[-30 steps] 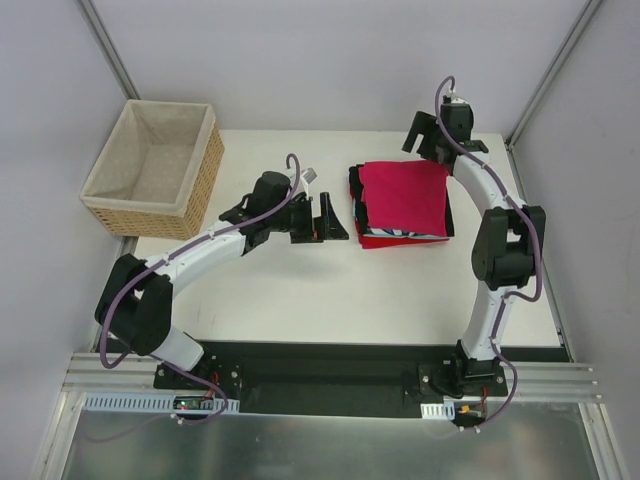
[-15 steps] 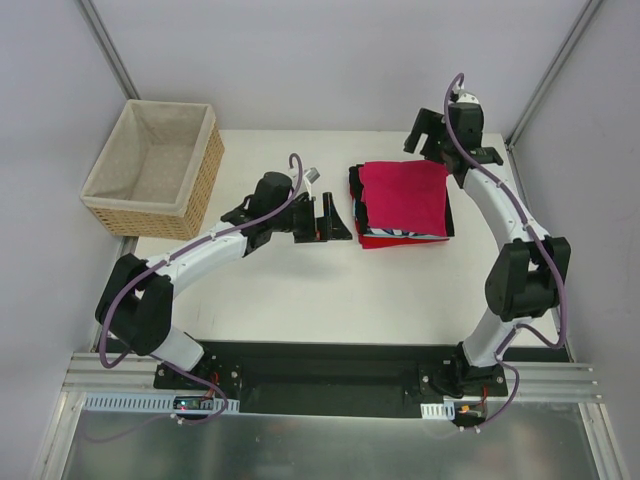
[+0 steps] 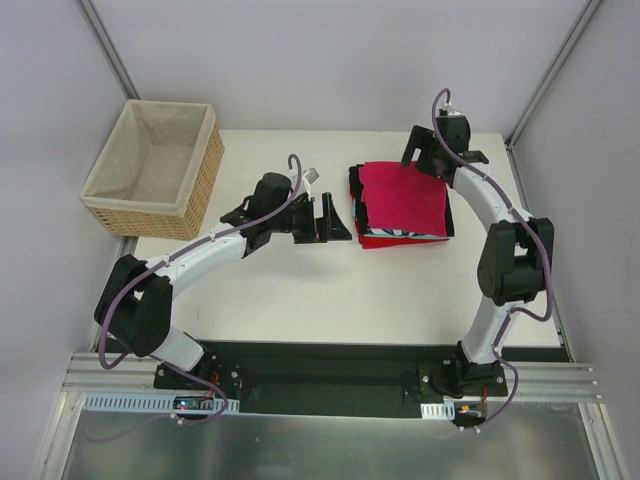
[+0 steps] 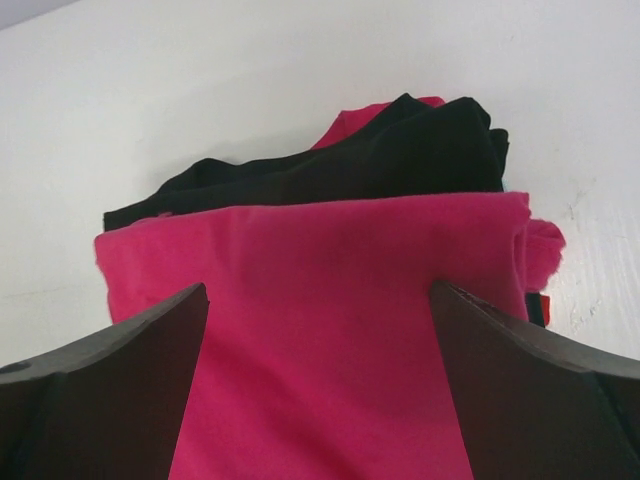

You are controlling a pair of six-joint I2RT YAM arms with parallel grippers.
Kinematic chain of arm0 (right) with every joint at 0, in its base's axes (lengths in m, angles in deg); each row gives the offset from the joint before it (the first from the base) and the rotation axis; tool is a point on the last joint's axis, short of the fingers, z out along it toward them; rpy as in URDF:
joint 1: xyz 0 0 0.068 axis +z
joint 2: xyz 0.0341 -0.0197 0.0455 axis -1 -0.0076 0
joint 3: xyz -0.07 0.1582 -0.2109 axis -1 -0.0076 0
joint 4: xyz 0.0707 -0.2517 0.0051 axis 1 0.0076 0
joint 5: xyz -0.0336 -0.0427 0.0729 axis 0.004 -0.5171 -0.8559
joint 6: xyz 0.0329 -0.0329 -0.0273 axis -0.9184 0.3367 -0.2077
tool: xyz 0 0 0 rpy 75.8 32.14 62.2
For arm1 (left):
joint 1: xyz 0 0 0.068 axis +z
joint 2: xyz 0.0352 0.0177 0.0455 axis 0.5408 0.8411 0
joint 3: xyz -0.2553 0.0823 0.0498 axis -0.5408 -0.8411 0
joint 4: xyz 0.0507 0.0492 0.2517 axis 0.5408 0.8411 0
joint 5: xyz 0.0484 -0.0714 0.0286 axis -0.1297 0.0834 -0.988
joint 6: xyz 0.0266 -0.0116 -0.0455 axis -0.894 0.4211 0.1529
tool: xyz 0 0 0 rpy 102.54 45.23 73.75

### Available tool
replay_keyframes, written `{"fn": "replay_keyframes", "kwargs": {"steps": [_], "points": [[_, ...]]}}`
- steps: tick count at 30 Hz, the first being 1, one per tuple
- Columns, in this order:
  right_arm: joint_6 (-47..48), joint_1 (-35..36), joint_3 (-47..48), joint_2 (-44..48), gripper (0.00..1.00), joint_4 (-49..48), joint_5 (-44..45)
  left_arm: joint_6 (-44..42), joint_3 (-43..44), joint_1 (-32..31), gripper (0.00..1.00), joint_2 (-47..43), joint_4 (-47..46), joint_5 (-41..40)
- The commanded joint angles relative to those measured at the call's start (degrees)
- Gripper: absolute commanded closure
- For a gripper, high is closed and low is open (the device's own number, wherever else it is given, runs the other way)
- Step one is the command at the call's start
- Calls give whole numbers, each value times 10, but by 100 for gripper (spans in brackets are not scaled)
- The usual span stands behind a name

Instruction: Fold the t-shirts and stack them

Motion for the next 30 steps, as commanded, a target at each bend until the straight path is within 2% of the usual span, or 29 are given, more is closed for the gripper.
{"fn": "replay_keyframes", "kwargs": {"steps": [1, 8, 14, 20, 25, 30], "points": [[-3, -9, 51, -54, 3, -19, -3, -6, 11, -3, 1, -5, -19, 12], [-2, -24, 128, -160, 3, -17, -17, -14, 19, -3, 1, 0, -19, 18], [-9, -27, 144, -188, 3, -9, -32, -13, 23, -1, 1, 11, -19, 23], [-2, -24, 99, -94, 4, -29, -22, -11, 18, -1, 1, -6, -20, 21], [24, 4, 102, 17, 3, 11, 11, -15, 13, 9, 1, -51, 1, -9], [45, 57, 94, 114, 4, 46, 26, -48, 59, 23, 1, -83, 110, -62]]}}
